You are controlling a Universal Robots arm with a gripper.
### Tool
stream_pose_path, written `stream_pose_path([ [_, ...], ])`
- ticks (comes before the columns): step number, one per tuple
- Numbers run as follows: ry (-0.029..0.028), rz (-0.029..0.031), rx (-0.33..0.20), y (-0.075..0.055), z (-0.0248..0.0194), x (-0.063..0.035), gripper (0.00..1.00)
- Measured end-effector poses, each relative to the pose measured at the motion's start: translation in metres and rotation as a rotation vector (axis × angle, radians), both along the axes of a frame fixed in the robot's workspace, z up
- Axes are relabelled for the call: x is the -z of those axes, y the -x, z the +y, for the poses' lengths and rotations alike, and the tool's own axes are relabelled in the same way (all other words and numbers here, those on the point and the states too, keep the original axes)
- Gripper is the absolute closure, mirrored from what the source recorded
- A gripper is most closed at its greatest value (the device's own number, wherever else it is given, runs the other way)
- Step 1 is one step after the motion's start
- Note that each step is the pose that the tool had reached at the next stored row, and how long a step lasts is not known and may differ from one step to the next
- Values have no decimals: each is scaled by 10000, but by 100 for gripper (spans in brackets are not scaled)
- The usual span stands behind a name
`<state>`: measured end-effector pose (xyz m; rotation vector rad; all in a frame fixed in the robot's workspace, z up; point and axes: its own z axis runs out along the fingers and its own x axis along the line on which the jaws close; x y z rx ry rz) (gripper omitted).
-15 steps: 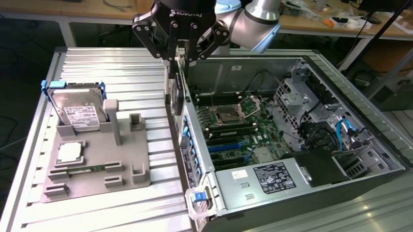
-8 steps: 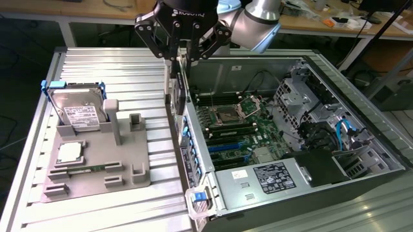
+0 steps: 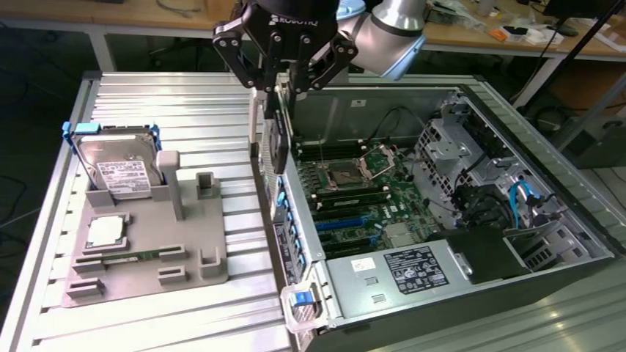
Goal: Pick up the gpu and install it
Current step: 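Pick up the gpu and move the gpu toward the slot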
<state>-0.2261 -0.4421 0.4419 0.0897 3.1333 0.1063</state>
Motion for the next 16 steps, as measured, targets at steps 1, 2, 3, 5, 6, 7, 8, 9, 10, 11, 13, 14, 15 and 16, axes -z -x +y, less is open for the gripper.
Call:
stream_pose_path([
  [1, 0, 1, 0, -10, 0, 0, 73],
  [2, 0, 1, 0, -23, 0, 0, 73],
  [3, 0, 2, 0, -33, 0, 0, 73],
  [5, 0, 2, 0, -52, 0, 0, 73],
  [6, 0, 2, 0, -62, 0, 0, 73],
  [7, 0, 4, 0, -72, 0, 0, 73],
  [8, 0, 4, 0, -82, 0, 0, 73],
  [9, 1, 6, 0, -92, 0, 0, 73],
  [10, 0, 6, 0, -102, 0, 0, 73],
  [11, 1, 6, 0, -112, 0, 0, 73],
  [13, 0, 7, 0, -129, 0, 0, 73],
  [14, 0, 7, 0, -137, 0, 0, 73],
  [15, 0, 7, 0, -144, 0, 0, 73],
  [16, 1, 7, 0, -150, 0, 0, 73],
])
